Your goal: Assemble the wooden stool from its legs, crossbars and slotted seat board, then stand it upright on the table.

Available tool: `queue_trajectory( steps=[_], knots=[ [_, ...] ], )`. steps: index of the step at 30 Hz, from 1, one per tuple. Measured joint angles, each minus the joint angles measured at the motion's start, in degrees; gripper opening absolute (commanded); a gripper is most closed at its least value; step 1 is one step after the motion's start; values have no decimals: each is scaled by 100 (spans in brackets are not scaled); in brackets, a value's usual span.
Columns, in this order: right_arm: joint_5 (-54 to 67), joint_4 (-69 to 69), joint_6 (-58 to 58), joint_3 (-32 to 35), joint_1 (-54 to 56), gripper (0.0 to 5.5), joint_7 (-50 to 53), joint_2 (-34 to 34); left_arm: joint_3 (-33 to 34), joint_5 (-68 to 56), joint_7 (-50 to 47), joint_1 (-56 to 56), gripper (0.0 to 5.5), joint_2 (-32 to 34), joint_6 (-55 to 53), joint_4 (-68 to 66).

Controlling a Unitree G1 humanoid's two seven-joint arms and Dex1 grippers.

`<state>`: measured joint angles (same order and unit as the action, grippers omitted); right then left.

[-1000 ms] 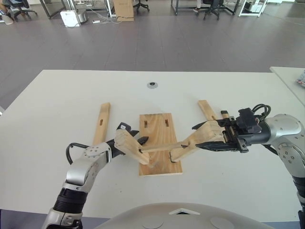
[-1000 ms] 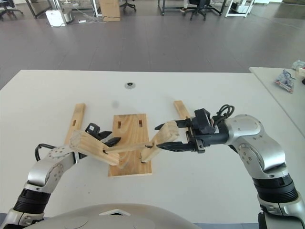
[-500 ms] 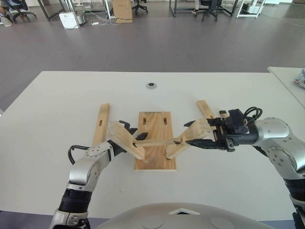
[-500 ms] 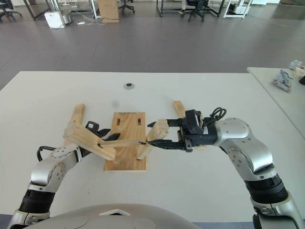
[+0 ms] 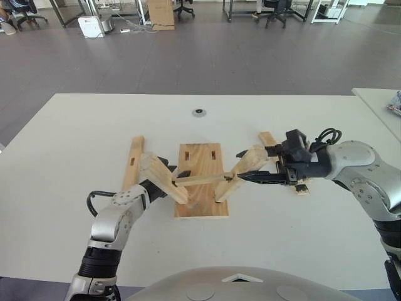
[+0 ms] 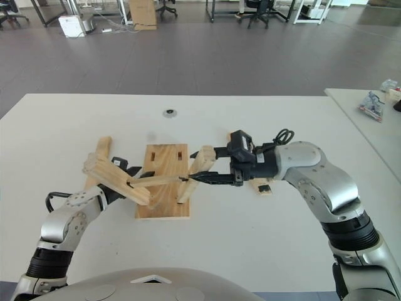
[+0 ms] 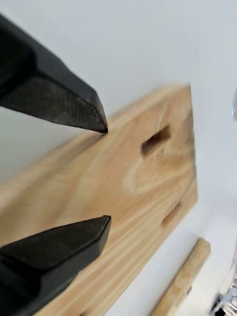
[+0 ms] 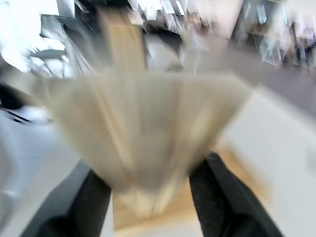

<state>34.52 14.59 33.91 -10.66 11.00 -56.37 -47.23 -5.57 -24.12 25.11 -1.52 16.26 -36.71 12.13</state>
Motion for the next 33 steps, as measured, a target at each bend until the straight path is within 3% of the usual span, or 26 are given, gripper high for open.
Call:
queue_trajectory(
  steps=[4, 9, 12, 16, 19, 22, 25, 29, 33],
  knots=[
    [-548, -387, -226, 8, 69, 381, 209, 101, 24, -4, 7, 12, 310, -114, 2, 56],
    [-810, -611, -697, 274, 168, 381, 36, 126, 170, 9, 36, 12, 310, -45, 86, 16],
    [-865, -705, -884, 882, 237, 381, -381, -437, 284, 13, 50, 1, 310, 13, 114, -8],
    [420, -91, -199, 2111, 582, 381, -856, -904, 310, 9, 67, -89, 310, 31, 147, 13],
    [133, 125, -179, 2390, 1224, 381, 131, -844, 330, 7, 50, -201, 310, 4, 199, 75],
    [447, 1556, 214, 2414, 1640, 381, 1813, -66, 354, 2, 34, -247, 310, -37, 200, 153],
    [-877, 2994, 63, 1141, 1546, 381, 2990, 409, 390, -1, -48, -403, 310, -66, 201, 271],
    [-3373, 3124, -457, -524, 1044, 381, 3596, 207, 395, 0, -76, -443, 310, -117, 201, 280],
    [-5539, 3062, -446, -1639, 477, 381, 3813, 24, 407, 2, -76, -414, 310, -121, 200, 280]
  ],
)
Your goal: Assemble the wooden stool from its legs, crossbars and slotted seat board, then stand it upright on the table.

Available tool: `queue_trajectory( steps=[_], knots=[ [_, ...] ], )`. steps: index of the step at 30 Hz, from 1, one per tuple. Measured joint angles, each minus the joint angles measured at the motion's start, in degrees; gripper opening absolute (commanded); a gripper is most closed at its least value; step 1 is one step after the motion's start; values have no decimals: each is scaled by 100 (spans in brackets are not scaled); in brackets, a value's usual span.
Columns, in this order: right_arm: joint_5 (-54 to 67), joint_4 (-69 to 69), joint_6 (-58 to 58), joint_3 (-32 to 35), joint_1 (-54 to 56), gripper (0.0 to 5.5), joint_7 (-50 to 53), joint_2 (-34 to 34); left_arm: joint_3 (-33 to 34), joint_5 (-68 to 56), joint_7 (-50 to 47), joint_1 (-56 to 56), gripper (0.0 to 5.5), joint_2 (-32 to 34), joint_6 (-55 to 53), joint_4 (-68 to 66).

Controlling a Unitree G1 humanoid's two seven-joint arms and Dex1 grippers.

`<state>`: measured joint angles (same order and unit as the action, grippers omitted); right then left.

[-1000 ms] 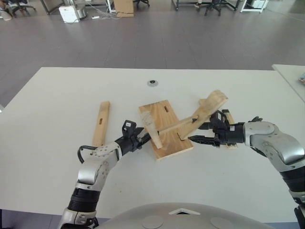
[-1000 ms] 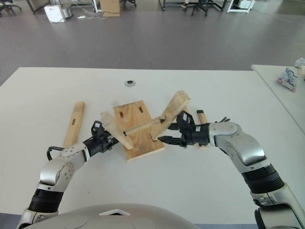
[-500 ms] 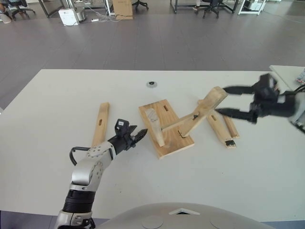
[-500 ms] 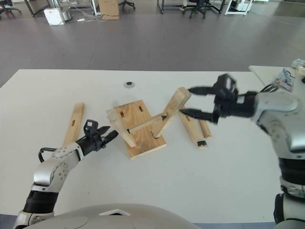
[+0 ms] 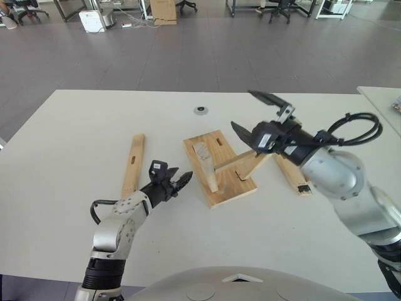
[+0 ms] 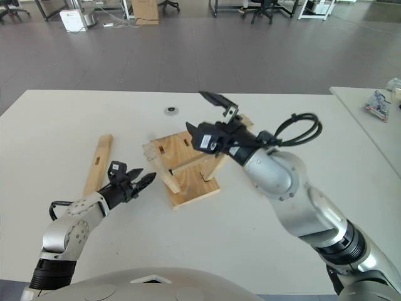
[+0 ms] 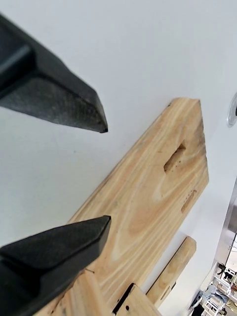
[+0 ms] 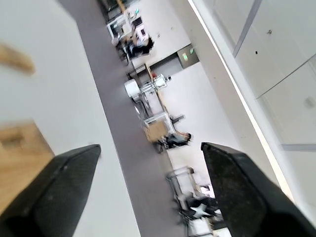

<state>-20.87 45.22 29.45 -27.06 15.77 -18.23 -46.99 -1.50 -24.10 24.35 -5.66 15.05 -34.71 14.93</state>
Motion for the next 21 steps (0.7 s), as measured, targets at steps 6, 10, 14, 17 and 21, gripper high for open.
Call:
queue_trajectory(
  steps=[6, 10, 14, 17, 21],
  knots=[
    [-976, -23, 428, -519, -467, 381, -543, 167, -64, 1, 6, -21, 310, -2, -7, 13],
    [-949, -156, 422, -355, -351, 381, -756, 634, -75, 4, -53, -37, 310, -37, -4, 76],
    [-124, -392, 279, 290, -228, 381, -998, 1237, -172, 38, -69, -14, 310, -99, 16, 56],
    [300, -743, -622, 829, -334, 381, -1259, 894, -166, 122, -67, 95, 310, -97, 54, -41],
    [339, -2527, -2735, 1354, 6, 381, -1257, 64, -164, 186, -38, 260, 310, -91, 176, -215]
  ],
)
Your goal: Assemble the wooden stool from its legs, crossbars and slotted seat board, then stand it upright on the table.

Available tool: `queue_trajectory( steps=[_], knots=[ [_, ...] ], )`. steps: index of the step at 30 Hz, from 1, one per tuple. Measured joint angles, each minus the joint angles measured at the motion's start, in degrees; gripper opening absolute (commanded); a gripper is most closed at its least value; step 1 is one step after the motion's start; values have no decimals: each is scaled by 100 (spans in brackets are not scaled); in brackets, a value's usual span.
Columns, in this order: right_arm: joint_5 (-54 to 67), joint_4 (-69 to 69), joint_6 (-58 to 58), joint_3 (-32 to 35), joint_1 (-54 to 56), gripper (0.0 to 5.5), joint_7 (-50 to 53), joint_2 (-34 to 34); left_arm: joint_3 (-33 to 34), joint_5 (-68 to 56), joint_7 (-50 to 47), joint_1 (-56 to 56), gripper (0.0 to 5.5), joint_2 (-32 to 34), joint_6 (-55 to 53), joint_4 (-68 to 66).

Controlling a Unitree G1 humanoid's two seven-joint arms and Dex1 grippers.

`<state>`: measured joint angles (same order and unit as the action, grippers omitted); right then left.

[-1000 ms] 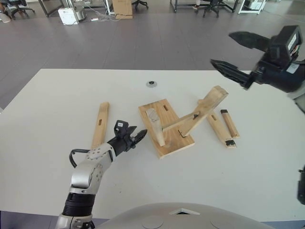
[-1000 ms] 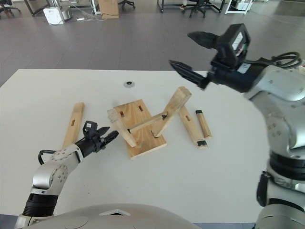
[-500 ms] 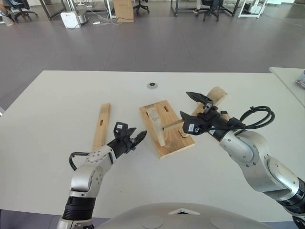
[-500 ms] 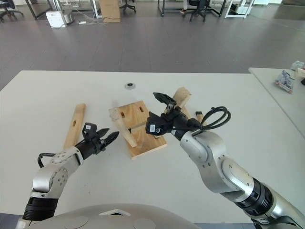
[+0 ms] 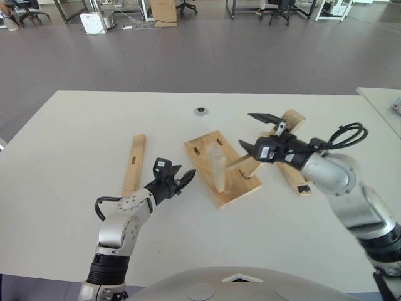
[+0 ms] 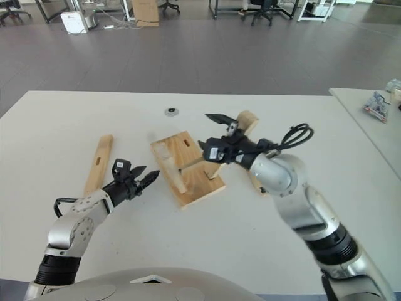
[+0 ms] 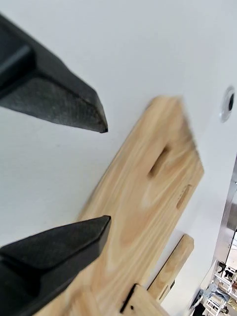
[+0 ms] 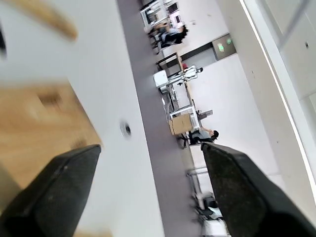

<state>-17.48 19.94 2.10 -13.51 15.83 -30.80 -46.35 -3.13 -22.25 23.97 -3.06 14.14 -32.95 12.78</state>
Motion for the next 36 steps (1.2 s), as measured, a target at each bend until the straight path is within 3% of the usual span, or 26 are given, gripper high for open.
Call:
queue_trajectory(
  steps=[3, 6, 10, 13, 16, 17, 21, 25, 28, 32, 36],
  knots=[
    [-485, -1635, -1334, -30, 1171, 381, 495, 38, -38, 47, 54, 240, 310, -8, 102, -202],
    [-142, -1794, -1628, 75, 1783, 381, 631, 571, -118, 66, 179, 418, 310, 12, 138, -354],
    [973, -1567, -676, 1112, 2012, 381, 473, 675, -42, 772, 175, 1731, 310, 424, 1096, -1795],
    [1008, -2043, -146, 1917, 1979, 381, 748, 262, 11, 1638, -113, 3388, 310, 918, 2565, -3721],
    [839, -2611, 356, 2474, 1436, 381, 1097, 9, -196, 2196, -155, 4385, 310, 1000, 3677, -5441],
    [918, -2491, 667, 2449, 1039, 381, 873, 0, -371, 2440, -99, 4545, 310, 996, 4002, -5958],
    [1510, -914, 1589, 1028, -1299, 381, -1007, -10, -1295, 3446, 476, 4677, 310, 799, 5188, -7766],
    [1816, -73, 2129, 683, -2404, 381, -1844, -337, -1791, 4048, 511, 4870, 310, 795, 5921, -8337],
    [1848, 107, 2263, 752, -2564, 381, -1976, -494, -1946, 4105, 491, 4889, 310, 650, 6196, -8468],
    [1491, 96, 2378, 488, -2340, 381, -1441, -125, -2248, 4310, 445, 4887, 310, 405, 6667, -8449],
    [838, -1314, 1887, 277, -1270, 381, -840, 204, -2418, 4320, 540, 4500, 310, 665, 7460, -8022]
  ],
)
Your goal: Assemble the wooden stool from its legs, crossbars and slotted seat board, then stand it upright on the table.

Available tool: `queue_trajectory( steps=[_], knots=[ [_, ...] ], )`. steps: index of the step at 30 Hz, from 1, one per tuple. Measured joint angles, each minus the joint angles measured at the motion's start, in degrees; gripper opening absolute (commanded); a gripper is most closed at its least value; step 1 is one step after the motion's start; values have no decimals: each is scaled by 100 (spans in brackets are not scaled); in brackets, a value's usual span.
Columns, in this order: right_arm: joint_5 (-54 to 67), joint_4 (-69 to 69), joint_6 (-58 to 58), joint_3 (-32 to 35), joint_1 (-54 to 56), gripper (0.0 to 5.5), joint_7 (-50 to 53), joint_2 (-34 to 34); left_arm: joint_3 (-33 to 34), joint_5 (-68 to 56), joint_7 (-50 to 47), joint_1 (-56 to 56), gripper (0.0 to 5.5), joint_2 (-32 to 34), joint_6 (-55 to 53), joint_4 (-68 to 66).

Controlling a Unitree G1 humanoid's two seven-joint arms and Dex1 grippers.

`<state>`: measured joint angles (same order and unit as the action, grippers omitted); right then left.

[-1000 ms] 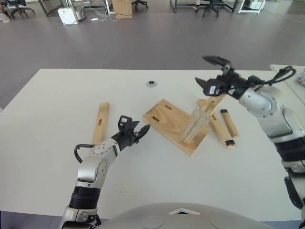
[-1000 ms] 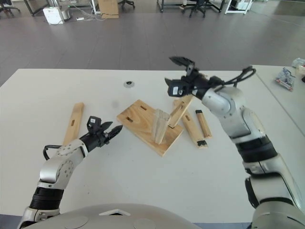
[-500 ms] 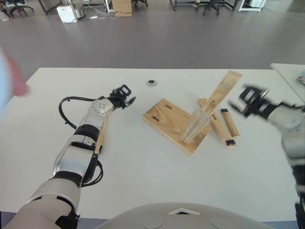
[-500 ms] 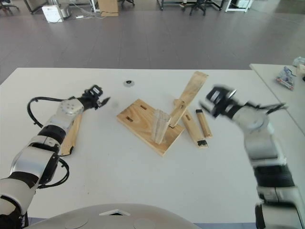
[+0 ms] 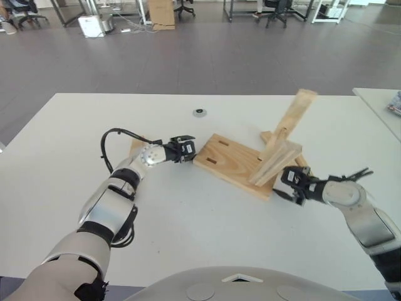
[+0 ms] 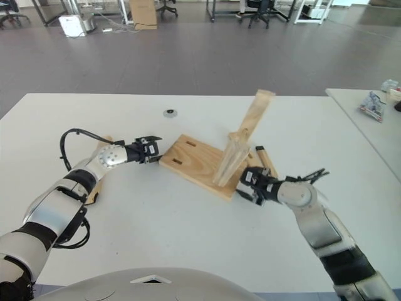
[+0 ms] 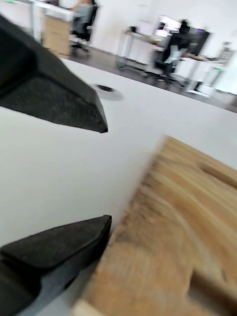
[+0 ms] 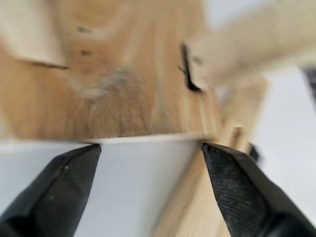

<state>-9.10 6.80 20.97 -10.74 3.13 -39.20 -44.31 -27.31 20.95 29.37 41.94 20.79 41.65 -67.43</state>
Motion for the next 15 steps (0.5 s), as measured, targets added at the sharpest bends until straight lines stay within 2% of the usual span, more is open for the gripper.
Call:
queue_trajectory(
  steps=[4, 8, 11, 13, 15],
  knots=[
    [-20, -1269, -844, 5, 709, 381, -30, 164, 42, -558, 524, -1130, 310, 691, 309, 1869],
    [228, -1984, -1546, 238, 897, 381, -4, 528, 93, -1352, 1154, -2684, 310, 1555, -540, 4581],
    [368, -2995, -2437, 348, 1363, 381, 92, 966, -55, -1437, 1689, -3521, 310, 1892, -1480, 6429],
    [411, -3545, -2893, 367, 1779, 381, 235, 1189, -101, -1586, 1915, -3752, 310, 1909, -1767, 7052],
    [406, -3828, -3151, 549, 1848, 381, 329, 950, 502, -1923, 1999, -3530, 310, 2224, -1753, 7136]
  ],
)
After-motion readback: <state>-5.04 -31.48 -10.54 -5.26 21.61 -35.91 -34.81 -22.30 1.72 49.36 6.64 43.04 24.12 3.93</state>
